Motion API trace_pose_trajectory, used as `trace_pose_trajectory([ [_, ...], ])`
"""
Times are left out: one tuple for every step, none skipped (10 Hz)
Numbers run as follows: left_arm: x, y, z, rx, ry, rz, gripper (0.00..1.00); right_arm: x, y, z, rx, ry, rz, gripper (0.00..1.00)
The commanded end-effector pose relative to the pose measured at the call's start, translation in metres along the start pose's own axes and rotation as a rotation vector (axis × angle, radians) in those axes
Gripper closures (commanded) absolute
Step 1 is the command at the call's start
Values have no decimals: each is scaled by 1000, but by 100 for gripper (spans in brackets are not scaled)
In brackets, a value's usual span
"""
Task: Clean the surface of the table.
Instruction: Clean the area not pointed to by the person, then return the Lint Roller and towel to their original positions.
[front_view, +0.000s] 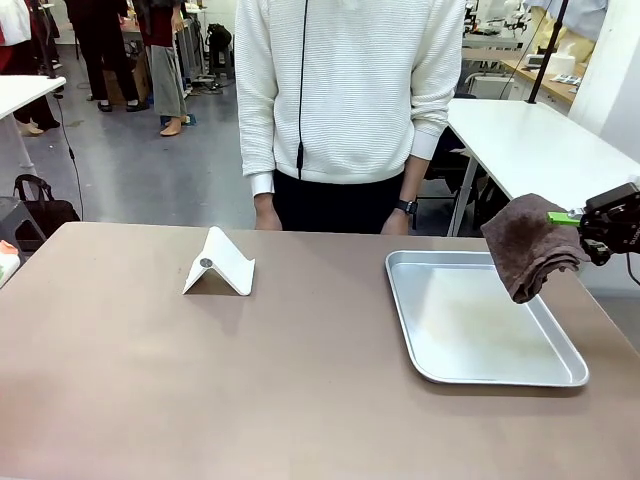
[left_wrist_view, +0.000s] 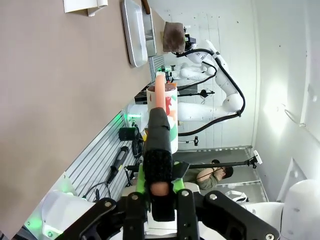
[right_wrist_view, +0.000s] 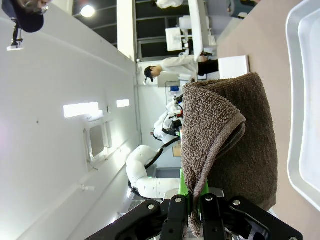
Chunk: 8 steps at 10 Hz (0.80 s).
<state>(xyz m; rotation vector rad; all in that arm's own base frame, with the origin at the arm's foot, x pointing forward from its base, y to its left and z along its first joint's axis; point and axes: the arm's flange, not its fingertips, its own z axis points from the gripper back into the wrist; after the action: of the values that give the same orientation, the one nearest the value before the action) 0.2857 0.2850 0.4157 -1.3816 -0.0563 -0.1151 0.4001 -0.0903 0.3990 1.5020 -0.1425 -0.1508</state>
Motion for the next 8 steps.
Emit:
trace_pose_trajectory([
  [0,-5,3,1,-4,5,78,0,4,-1,20,-1,0,93],
  [0,-5,3,1,-4,5,78,0,4,-1,20,-1,0,93],
  [0,-5,3,1,-4,5,78,0,4,-1,20,-1,0,93],
  [0,-5,3,1,-4,5,78,0,4,-1,20,-1,0,93],
  [0,-5,3,1,-4,5,78,0,4,-1,20,-1,0,93],
  [0,-5,3,1,-4,5,78,0,4,-1,20,-1,0,93],
  [0,-5,3,1,-4,5,78,0,4,-1,20,-1,0,93],
  [0,-5,3,1,-4,5,78,0,4,-1,20,-1,0,93],
])
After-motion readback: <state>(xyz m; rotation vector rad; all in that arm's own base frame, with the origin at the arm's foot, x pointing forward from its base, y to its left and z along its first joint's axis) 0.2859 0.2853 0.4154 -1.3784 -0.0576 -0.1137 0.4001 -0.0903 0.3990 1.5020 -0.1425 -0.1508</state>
